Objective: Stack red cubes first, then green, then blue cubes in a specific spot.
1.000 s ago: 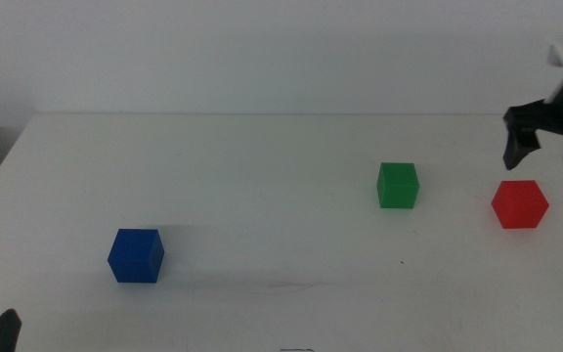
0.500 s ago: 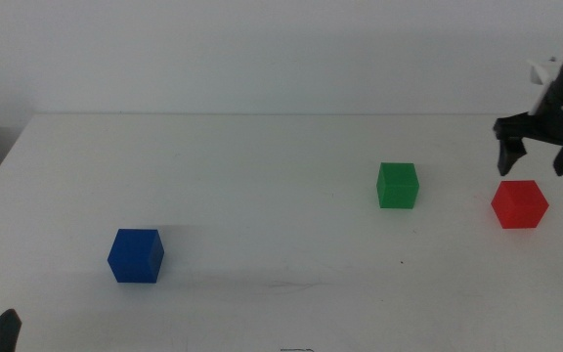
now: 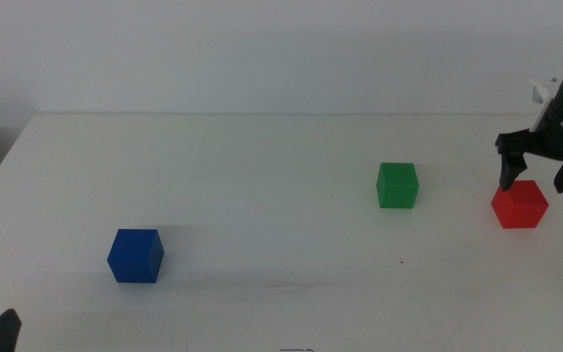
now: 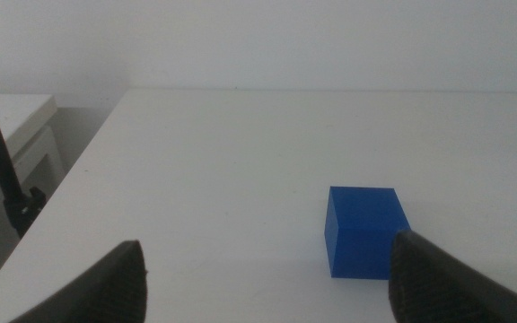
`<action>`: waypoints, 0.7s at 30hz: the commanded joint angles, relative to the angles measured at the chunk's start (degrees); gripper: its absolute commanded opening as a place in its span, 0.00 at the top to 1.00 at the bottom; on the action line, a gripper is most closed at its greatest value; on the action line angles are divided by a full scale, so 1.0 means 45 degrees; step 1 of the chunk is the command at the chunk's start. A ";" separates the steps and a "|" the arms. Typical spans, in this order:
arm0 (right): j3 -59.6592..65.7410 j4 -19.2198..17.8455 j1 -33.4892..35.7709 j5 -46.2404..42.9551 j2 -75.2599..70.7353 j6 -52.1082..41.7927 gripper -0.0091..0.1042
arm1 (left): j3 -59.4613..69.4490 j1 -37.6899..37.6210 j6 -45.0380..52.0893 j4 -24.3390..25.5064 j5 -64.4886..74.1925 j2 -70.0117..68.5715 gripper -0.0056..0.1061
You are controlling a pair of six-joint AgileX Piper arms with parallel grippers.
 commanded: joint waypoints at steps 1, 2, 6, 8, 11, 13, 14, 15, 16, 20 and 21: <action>-0.0387 -0.0089 -0.0074 0.0511 -0.0598 -0.0084 0.12 | -0.0041 -0.0026 -0.0098 -0.0100 -0.1011 -0.0214 0.15; -0.0387 -0.0089 -0.0074 0.0511 -0.0538 -0.0084 0.12 | -0.0041 -0.0026 -0.0098 -0.0100 -0.1011 -0.0214 0.15; -0.0387 0.0036 -0.0061 0.0511 -0.0186 -0.0084 0.12 | -0.0041 -0.0026 -0.0098 -0.0100 -0.1011 -0.0214 0.15; -0.0387 0.0045 -0.0061 0.0511 -0.0033 -0.0084 0.12 | -0.0041 -0.0026 -0.0098 -0.0100 -0.1011 -0.0214 0.15; -0.0387 0.0045 -0.0061 0.0510 0.0125 -0.0084 0.18 | -0.0041 -0.0026 -0.0098 -0.0100 -0.1011 -0.0214 0.15; -0.0387 0.0045 -0.0061 0.0491 0.0143 -0.0084 0.29 | -0.0041 -0.0026 -0.0098 -0.0100 -0.1011 -0.0214 0.15; -0.0387 0.0074 -0.0061 0.0479 0.0143 -0.0084 0.35 | -0.0041 -0.0026 -0.0098 -0.0100 -0.1011 -0.0214 0.15; -0.0387 0.0095 -0.0061 0.0415 0.0143 -0.0009 0.45 | -0.0041 -0.0026 -0.0098 -0.0100 -0.1011 -0.0214 0.15; -0.0387 0.0094 -0.0061 0.0415 0.0143 0.0052 0.56 | -0.0041 -0.0026 -0.0098 -0.0100 -0.1011 -0.0214 0.15; -0.0387 0.0352 -0.0061 0.0675 0.0109 -0.0084 0.93 | -0.0041 -0.0026 -0.0098 -0.0100 -0.1011 -0.0214 0.15; -0.0329 0.0559 -0.0061 0.0868 0.0021 -0.0084 0.93 | -0.0041 -0.0026 -0.0098 -0.0100 -0.1011 -0.0214 0.15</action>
